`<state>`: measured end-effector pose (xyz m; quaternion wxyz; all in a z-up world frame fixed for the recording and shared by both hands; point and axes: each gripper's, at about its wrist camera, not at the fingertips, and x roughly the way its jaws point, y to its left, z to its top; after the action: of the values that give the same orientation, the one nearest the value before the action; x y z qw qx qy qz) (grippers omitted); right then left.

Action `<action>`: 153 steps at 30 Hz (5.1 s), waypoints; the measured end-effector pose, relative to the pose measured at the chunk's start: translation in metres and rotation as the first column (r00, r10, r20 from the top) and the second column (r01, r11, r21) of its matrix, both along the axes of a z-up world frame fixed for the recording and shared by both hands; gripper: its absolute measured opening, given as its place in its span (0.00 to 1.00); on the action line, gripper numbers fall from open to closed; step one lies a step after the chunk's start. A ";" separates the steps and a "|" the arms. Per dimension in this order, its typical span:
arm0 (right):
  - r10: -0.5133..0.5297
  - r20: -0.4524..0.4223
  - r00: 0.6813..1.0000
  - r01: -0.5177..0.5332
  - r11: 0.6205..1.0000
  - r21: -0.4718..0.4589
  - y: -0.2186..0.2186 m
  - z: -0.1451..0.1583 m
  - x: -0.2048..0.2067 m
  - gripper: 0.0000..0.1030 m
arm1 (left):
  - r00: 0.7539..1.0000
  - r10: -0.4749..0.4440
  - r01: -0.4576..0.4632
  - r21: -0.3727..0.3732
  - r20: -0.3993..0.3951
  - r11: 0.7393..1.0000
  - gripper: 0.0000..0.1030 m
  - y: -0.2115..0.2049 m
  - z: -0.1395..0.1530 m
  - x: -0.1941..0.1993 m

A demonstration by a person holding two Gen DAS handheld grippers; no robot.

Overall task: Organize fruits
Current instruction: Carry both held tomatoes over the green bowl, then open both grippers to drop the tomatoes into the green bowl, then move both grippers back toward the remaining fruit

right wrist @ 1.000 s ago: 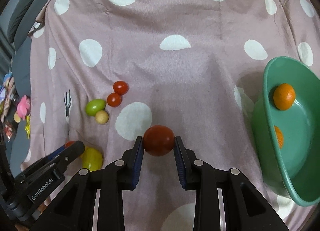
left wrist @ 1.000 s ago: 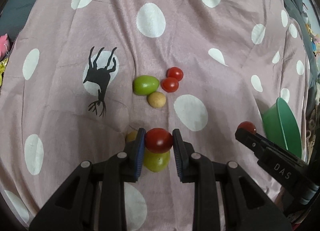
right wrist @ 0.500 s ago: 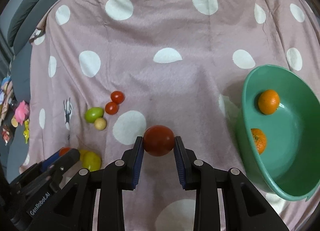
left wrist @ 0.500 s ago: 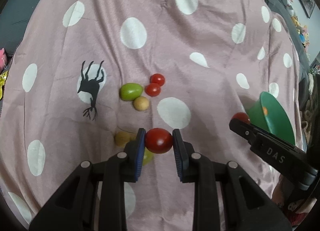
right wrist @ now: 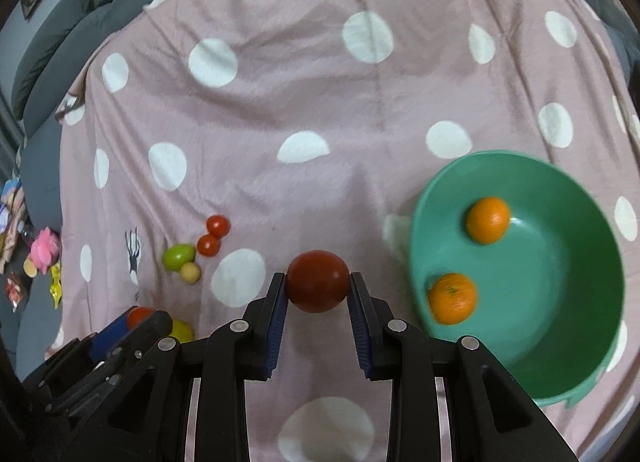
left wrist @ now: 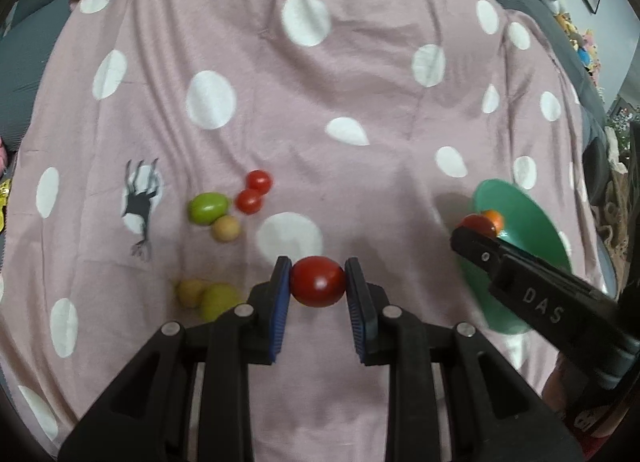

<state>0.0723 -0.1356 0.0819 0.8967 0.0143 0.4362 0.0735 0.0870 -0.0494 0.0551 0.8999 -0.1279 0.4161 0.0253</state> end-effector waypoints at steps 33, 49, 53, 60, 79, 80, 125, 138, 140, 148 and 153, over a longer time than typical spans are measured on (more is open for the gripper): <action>-0.367 0.033 0.930 0.365 0.929 0.052 -0.148 0.008 -0.015 0.30 | 0.967 -0.253 0.253 0.010 0.013 0.968 0.26 -0.141 0.002 0.049; -0.393 -0.009 0.919 0.393 0.918 0.046 -0.161 0.000 -0.011 0.30 | 0.950 -0.310 0.311 0.015 -0.047 0.950 0.26 -0.168 -0.022 0.060; -0.398 -0.016 0.917 0.398 0.917 0.038 -0.161 -0.002 -0.010 0.31 | 0.949 -0.312 0.312 0.010 -0.047 0.950 0.26 -0.169 -0.023 0.060; -0.402 -0.026 0.915 0.403 0.915 0.027 -0.162 -0.004 -0.009 0.31 | 0.944 -0.324 0.324 -0.007 -0.058 0.946 0.26 -0.173 -0.026 0.062; -0.413 -0.032 0.910 0.413 0.911 0.007 -0.163 -0.008 -0.009 0.31 | 0.939 -0.336 0.335 -0.018 -0.077 0.942 0.26 -0.178 -0.032 0.065; -0.413 -0.032 0.910 0.413 0.911 0.005 -0.163 -0.008 -0.009 0.31 | 0.940 -0.334 0.333 -0.017 -0.077 0.943 0.26 -0.178 -0.032 0.065; -0.408 -0.024 0.913 0.409 0.913 0.008 -0.160 -0.007 -0.008 0.35 | 0.926 -0.371 0.369 -0.035 -0.074 0.929 0.35 -0.177 -0.028 0.063; -0.321 0.060 0.945 0.320 0.947 0.027 -0.129 0.015 -0.014 0.52 | 0.961 -0.277 0.274 -0.079 -0.018 0.958 0.66 -0.104 0.000 0.030; -0.289 0.062 0.955 0.290 0.957 0.004 -0.118 0.015 -0.012 0.52 | 0.978 -0.207 0.205 -0.059 -0.034 0.977 0.66 -0.078 0.000 0.024; -0.170 0.069 0.983 0.174 0.984 -0.048 -0.069 0.011 -0.009 0.52 | 0.999 -0.011 0.010 -0.032 -0.039 0.999 0.69 0.019 -0.001 -0.004; -0.104 0.057 0.993 0.109 0.990 -0.091 -0.036 0.003 -0.009 0.52 | 0.987 0.150 -0.155 -0.082 -0.058 0.985 0.71 0.077 -0.014 -0.016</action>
<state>0.0631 -0.1720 0.0848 0.9101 -0.0064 0.4144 0.0051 0.0713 0.0275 0.0412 0.8779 -0.1973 0.4290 0.0793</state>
